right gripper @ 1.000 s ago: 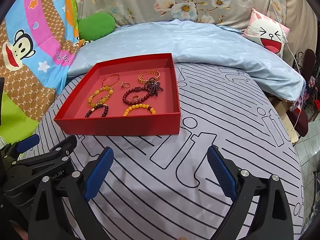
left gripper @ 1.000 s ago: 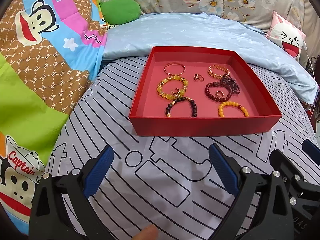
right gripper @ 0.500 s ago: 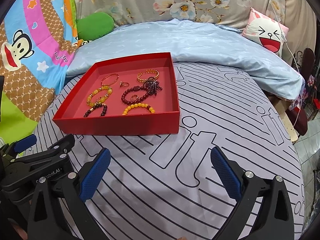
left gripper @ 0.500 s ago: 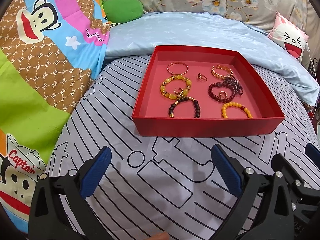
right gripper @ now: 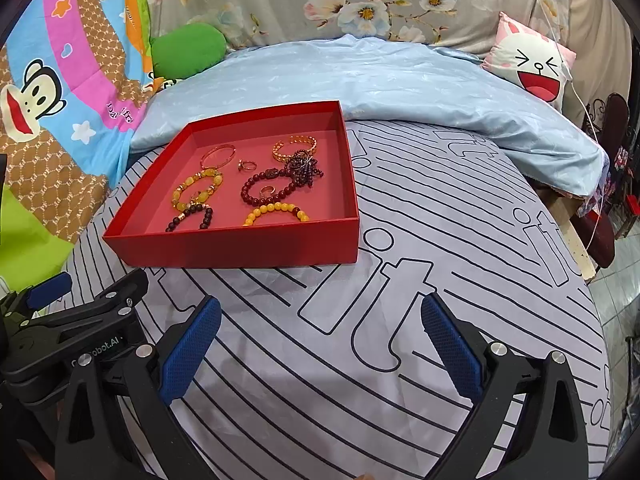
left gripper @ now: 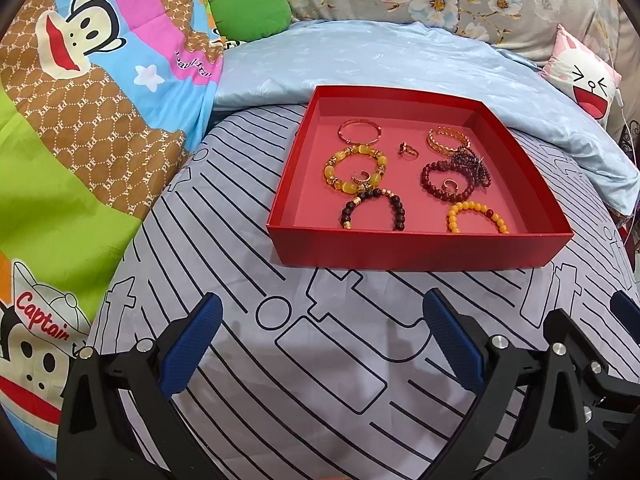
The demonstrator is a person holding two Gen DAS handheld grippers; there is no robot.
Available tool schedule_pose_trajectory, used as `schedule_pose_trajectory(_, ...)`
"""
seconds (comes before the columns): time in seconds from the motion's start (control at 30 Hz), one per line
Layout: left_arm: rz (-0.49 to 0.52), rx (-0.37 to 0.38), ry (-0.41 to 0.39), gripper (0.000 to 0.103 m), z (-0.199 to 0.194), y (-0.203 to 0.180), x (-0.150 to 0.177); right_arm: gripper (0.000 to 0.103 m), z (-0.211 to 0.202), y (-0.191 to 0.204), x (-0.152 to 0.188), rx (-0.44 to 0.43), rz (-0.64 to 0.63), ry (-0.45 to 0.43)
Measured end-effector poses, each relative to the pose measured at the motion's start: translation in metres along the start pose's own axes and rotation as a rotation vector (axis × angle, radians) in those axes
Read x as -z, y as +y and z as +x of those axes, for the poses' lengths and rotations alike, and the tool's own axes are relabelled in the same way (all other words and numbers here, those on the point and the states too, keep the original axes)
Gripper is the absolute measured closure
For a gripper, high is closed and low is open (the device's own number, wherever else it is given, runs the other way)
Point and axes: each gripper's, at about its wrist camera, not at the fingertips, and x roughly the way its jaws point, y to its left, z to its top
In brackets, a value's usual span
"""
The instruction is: Organize jewelry
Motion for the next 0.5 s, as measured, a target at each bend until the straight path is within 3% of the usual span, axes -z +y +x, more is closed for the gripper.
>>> schedule_pose_trajectory(0.5, -0.008, -0.013, -0.008, 0.007, -0.0004, 0.0011, -0.0004, 0.006, 0.0008, 0.0009, 0.0012, 0.002, 0.000, 0.003)
